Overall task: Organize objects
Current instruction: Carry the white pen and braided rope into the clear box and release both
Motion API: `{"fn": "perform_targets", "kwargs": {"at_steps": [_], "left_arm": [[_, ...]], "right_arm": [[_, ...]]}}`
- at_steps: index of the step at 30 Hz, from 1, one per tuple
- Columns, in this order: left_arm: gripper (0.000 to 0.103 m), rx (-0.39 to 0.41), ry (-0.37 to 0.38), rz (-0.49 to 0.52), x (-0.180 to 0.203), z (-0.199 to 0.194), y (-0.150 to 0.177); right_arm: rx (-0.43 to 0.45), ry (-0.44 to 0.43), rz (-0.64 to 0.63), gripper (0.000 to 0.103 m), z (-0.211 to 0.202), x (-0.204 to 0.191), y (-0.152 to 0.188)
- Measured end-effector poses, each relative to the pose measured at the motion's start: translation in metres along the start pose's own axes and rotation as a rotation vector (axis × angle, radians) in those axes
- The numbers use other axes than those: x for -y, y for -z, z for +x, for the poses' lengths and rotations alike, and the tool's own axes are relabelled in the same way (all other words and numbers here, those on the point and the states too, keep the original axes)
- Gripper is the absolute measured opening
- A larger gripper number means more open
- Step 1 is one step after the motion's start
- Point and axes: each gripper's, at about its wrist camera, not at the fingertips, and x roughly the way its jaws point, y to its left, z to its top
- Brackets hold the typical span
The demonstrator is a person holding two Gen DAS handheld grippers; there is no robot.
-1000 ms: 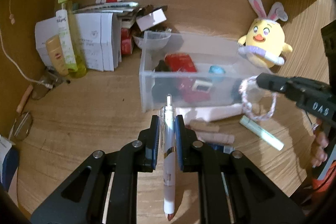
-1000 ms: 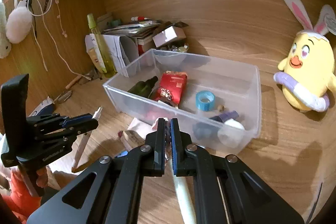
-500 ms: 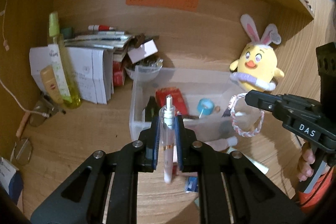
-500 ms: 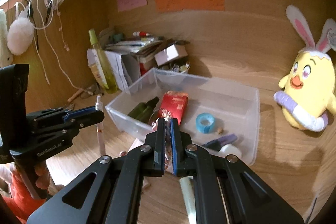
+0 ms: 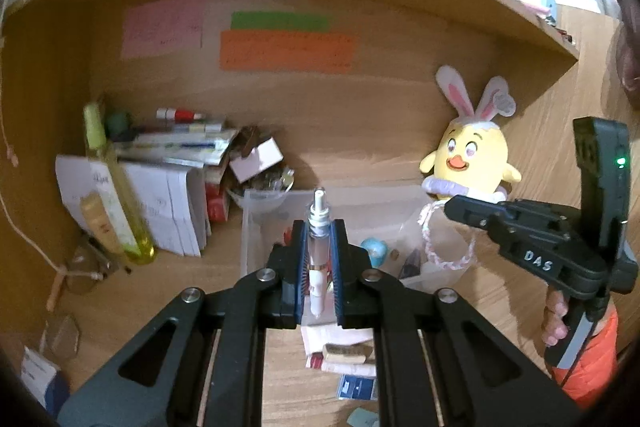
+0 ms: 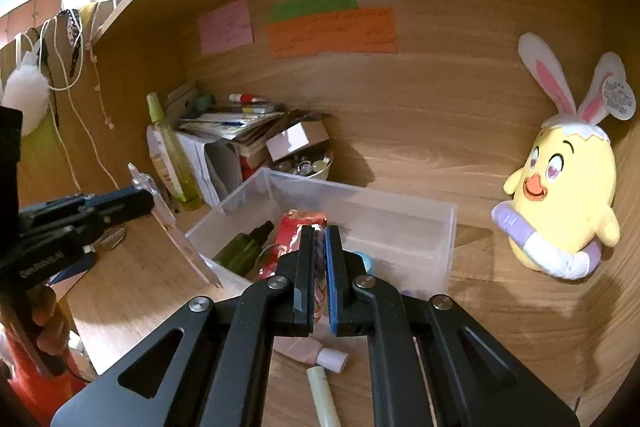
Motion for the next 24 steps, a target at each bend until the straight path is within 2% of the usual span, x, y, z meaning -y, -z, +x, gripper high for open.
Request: {"fn": "perform_targets", "kwargs": {"at_steps": [8,13,18,24], "left_arm": [[0.008,0.053,-0.003,0.032,0.012,-0.002,-0.025],[0.008,0.065,-0.024,0.040,0.014,0.013,-0.037],[0.008,-0.002,-0.010,0.028,0.004,0.040,-0.030],[0.008,-0.122,0.028,0.021,-0.010,0.058,0.003]], "right_arm": [[0.019,0.013,0.005,0.004,0.003,0.007,-0.009],[0.009,0.004,0.008,0.004,0.013,0.008,-0.011],[-0.031,0.000,0.007,0.004,0.034,0.009,-0.007],[-0.122,-0.023,0.050,0.004,0.068,0.023,0.005]]}}
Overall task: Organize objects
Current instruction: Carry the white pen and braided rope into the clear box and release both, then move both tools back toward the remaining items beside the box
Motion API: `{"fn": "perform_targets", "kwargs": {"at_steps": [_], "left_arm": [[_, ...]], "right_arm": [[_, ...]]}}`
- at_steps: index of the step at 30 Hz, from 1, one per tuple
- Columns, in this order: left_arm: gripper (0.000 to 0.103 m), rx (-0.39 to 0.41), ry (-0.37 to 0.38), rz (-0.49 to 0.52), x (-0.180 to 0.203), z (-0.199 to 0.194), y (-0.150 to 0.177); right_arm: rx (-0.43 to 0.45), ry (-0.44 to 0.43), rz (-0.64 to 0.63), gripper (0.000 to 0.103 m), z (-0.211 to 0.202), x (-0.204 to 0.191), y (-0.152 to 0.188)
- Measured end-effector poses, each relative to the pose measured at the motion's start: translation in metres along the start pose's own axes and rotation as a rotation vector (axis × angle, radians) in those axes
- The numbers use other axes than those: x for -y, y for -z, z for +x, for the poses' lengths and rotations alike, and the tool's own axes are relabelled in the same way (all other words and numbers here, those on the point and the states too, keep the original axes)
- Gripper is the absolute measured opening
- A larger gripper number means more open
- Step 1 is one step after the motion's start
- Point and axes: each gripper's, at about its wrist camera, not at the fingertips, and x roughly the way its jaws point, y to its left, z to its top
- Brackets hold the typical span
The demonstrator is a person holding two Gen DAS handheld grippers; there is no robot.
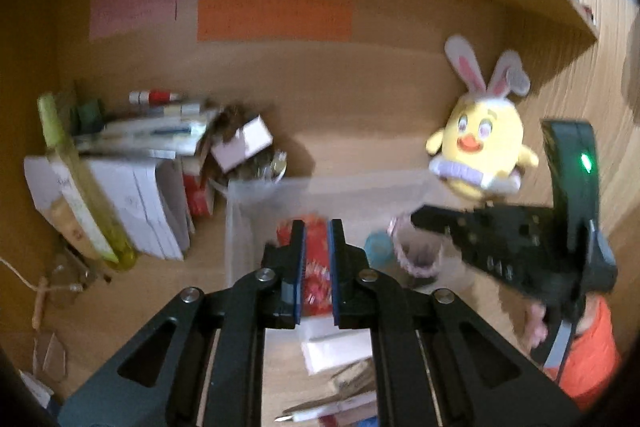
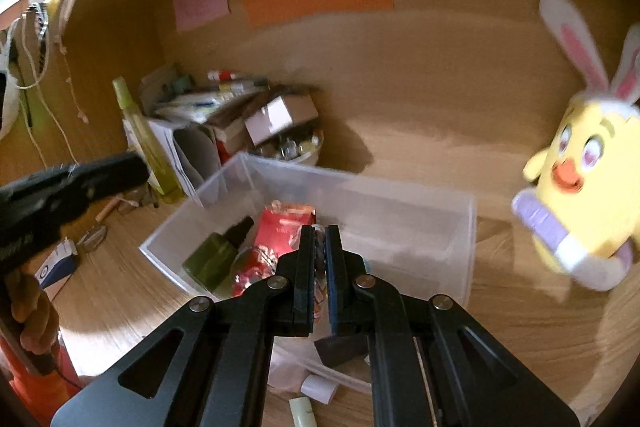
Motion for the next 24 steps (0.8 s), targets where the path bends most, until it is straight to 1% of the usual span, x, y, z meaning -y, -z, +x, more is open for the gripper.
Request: {"fn": "perform_targets", "kwargs": {"at_steps": [3,5,8,9,10,11,12,13,14,15,17,20,24], "left_arm": [[0.012,-0.048,0.020,-0.004,-0.005,0.005,0.015],[0.015,-0.083,0.027,-0.007,-0.008,0.009,0.027],[0.018,-0.129,0.041,-0.009,-0.009,0.016,0.042],[0.021,-0.122,0.041,-0.006,-0.008,0.015,0.046],[0.032,-0.122,0.039,0.004,-0.006,0.011,0.050],[0.038,-0.127,0.044,0.007,-0.005,0.010,0.052],[0.039,-0.126,0.046,0.009,-0.003,0.008,0.054],[0.039,-0.126,0.042,0.019,-0.001,0.005,0.057],[0.039,-0.128,0.040,0.028,0.001,0.004,0.059],[0.040,-0.130,0.039,0.035,0.003,0.002,0.062],[0.046,-0.139,0.047,0.039,0.005,-0.002,0.067],[0.054,-0.153,0.051,0.036,0.007,-0.005,0.074],[0.062,-0.180,0.054,0.029,0.011,-0.008,0.086]], "right_arm": [[-0.052,-0.006,0.034,0.004,0.016,0.010,0.004],[-0.078,0.018,0.042,0.004,0.023,0.016,0.007],[-0.086,0.070,0.036,0.005,0.026,0.018,0.008],[-0.088,0.079,0.035,0.005,0.027,0.019,0.008],[-0.096,0.087,0.034,0.005,0.028,0.020,0.008],[-0.105,0.101,0.032,0.005,0.029,0.020,0.008],[-0.109,0.112,0.030,0.006,0.030,0.021,0.008],[-0.114,0.126,0.025,0.010,0.030,0.020,0.008],[-0.114,0.132,0.021,0.017,0.028,0.020,0.009],[-0.107,0.135,0.015,0.020,0.025,0.019,0.009],[-0.089,0.142,-0.002,0.029,0.018,0.015,0.010],[-0.063,0.150,-0.029,0.037,0.005,0.009,0.011],[-0.045,0.142,-0.042,0.042,-0.012,0.004,0.019]]}}
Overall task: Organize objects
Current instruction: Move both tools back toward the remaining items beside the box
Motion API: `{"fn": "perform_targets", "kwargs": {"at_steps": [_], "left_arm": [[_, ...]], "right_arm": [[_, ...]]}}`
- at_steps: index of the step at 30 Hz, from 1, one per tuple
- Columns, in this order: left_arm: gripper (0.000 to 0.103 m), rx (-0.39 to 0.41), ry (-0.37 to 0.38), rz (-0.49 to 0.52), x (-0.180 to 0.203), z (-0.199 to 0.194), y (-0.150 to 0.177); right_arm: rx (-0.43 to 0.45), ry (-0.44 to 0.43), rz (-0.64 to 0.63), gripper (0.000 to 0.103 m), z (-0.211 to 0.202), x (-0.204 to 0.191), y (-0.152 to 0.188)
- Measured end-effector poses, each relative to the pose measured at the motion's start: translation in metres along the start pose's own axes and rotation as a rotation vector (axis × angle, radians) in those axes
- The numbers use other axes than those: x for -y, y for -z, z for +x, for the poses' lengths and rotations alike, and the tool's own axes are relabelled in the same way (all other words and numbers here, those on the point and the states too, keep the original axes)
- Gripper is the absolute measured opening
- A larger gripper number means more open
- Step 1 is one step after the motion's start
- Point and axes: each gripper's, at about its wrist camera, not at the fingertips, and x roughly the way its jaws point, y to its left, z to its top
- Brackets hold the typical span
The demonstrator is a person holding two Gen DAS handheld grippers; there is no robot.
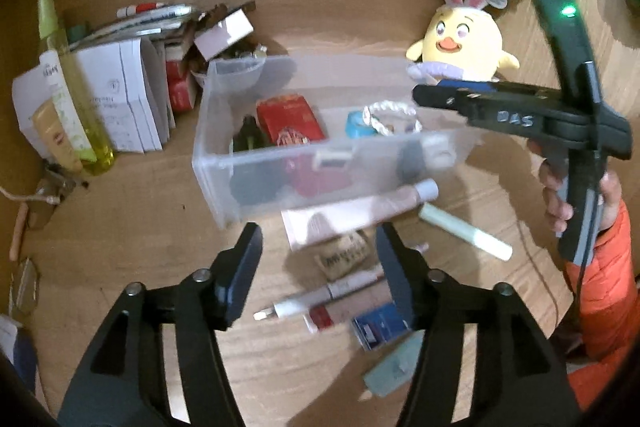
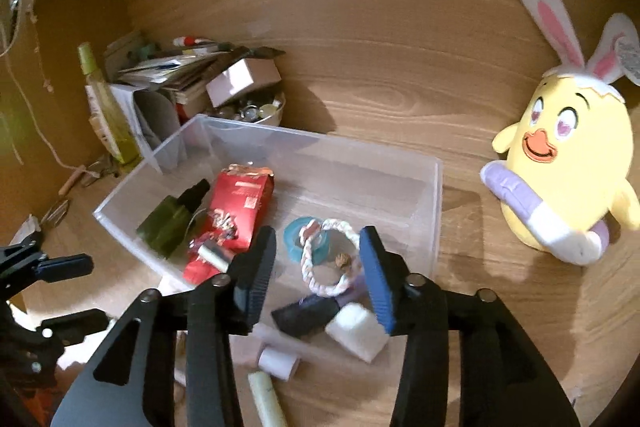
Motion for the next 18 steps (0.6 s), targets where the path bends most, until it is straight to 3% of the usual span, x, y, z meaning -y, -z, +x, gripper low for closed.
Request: {"fn": "perform_targets", "kwargs": {"at_steps": [9,12,18], "left_arm": [[0.074,-0.082,-0.006,-0.040,0.007,0.007,0.027],[0.075,-0.099,-0.001,-0.062,0.005,0.007,0.033],[0.077,-0.132,0.026,-0.097,0.006,0.007,0.042]], "right_arm": [[-0.004,-0.023,-0.029,0.046,-0.030,-0.004,0.034],[0.000,-0.004,-0.043,0.052,-0.037,-0.007,0.046],[-0.016,-0.011,-0.052,0.053,-0.045,-0.009,0.066]]}}
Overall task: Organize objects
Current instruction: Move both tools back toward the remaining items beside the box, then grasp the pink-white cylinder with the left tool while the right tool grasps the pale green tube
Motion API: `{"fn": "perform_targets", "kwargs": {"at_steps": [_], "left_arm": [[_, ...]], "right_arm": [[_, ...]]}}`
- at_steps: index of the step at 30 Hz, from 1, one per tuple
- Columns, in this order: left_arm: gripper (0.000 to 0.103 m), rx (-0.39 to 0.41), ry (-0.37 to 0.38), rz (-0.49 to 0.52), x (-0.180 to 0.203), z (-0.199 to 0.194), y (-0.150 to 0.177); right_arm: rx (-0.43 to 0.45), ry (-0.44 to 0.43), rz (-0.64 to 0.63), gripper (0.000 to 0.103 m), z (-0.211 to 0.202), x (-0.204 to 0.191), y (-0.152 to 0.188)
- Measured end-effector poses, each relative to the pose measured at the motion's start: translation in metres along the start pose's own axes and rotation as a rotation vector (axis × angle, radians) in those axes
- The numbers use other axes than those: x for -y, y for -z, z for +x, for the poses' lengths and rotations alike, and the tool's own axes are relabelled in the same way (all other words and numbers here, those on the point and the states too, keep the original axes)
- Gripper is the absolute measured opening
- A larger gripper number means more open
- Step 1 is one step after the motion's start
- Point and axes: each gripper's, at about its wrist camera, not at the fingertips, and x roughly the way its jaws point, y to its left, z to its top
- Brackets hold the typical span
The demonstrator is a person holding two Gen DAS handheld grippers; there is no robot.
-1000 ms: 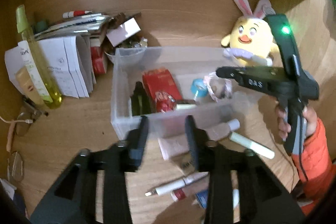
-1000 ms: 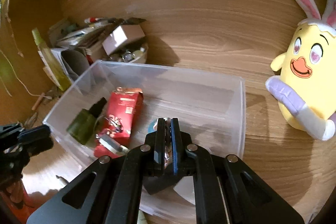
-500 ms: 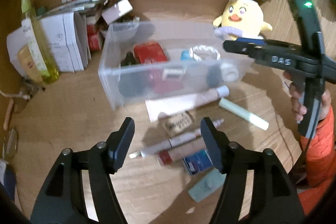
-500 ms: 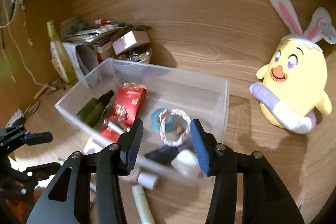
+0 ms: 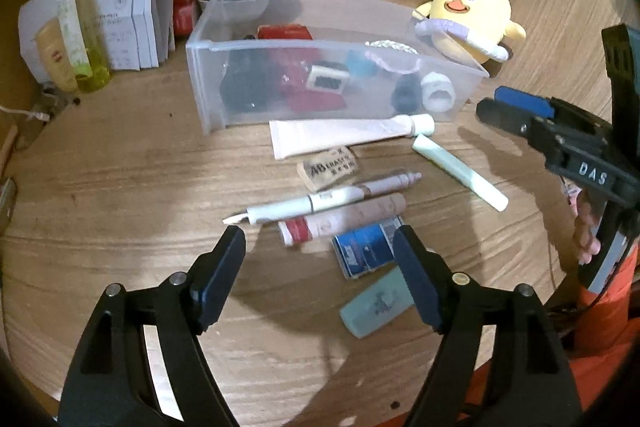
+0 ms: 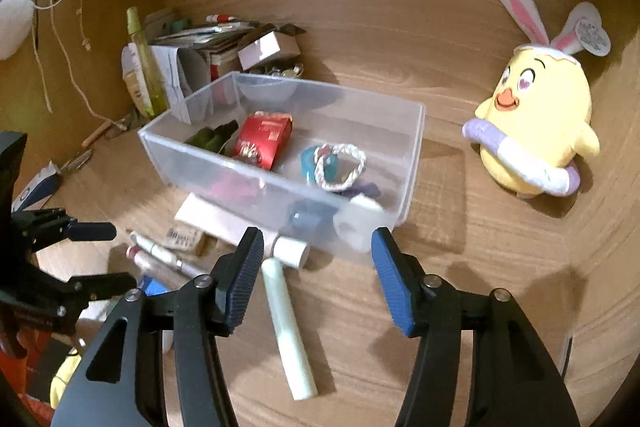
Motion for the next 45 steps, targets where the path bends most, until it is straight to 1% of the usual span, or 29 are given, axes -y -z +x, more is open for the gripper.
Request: {"fn": "perform_targets", "kwargs": {"at_steps": [5,10,14,16,19,21,24,25,27,29,30,32,34,39,45], "left_arm": [[0.079,-0.021,-0.007,0.018,0.008,0.008,0.000],[0.080,-0.050,0.010,0.004,0.009,0.019,-0.005],[0.090,-0.053,0.000,0.002,0.013,0.024,-0.008],[0.092,-0.052,-0.004,-0.007,0.015,0.027,-0.009],[0.092,-0.046,-0.033,-0.011,0.019,0.030,-0.011],[0.093,-0.044,-0.082,0.000,0.023,0.034,-0.012],[0.093,-0.040,-0.136,0.032,0.032,0.040,-0.012],[0.093,-0.037,-0.151,0.038,0.034,0.041,-0.012],[0.093,-0.030,-0.166,0.037,0.035,0.043,-0.012],[0.093,-0.020,-0.169,0.030,0.035,0.043,-0.012],[0.092,-0.017,-0.169,0.028,0.036,0.043,-0.013],[0.084,-0.009,-0.165,0.025,0.035,0.041,-0.013],[0.084,-0.007,-0.143,0.018,0.033,0.039,-0.013],[0.084,0.000,-0.111,-0.011,0.028,0.033,-0.010],[0.084,0.049,-0.119,-0.007,0.030,0.016,-0.010]], "right_arm": [[-0.042,-0.010,-0.022,0.053,0.004,-0.005,0.017],[-0.082,-0.023,-0.049,0.053,0.011,-0.009,0.031],[-0.100,-0.028,-0.060,0.053,0.015,-0.010,0.037],[-0.099,-0.019,-0.059,0.052,0.015,-0.009,0.040],[-0.108,-0.033,-0.065,0.052,0.018,-0.010,0.042],[-0.112,-0.035,-0.074,0.052,0.020,-0.012,0.043],[-0.128,-0.035,-0.099,0.043,0.024,-0.014,0.045],[-0.134,-0.040,-0.102,0.038,0.026,-0.015,0.044],[-0.142,-0.044,-0.109,0.033,0.028,-0.016,0.045],[-0.151,-0.045,-0.117,0.025,0.031,-0.018,0.045],[-0.149,-0.051,-0.118,0.024,0.031,-0.018,0.046],[-0.151,-0.060,-0.120,0.017,0.031,-0.018,0.046],[-0.151,-0.073,-0.115,0.014,0.030,-0.018,0.046],[-0.146,-0.080,-0.096,0.014,0.029,-0.014,0.045],[-0.106,-0.094,-0.066,0.014,0.014,-0.012,0.042]]}}
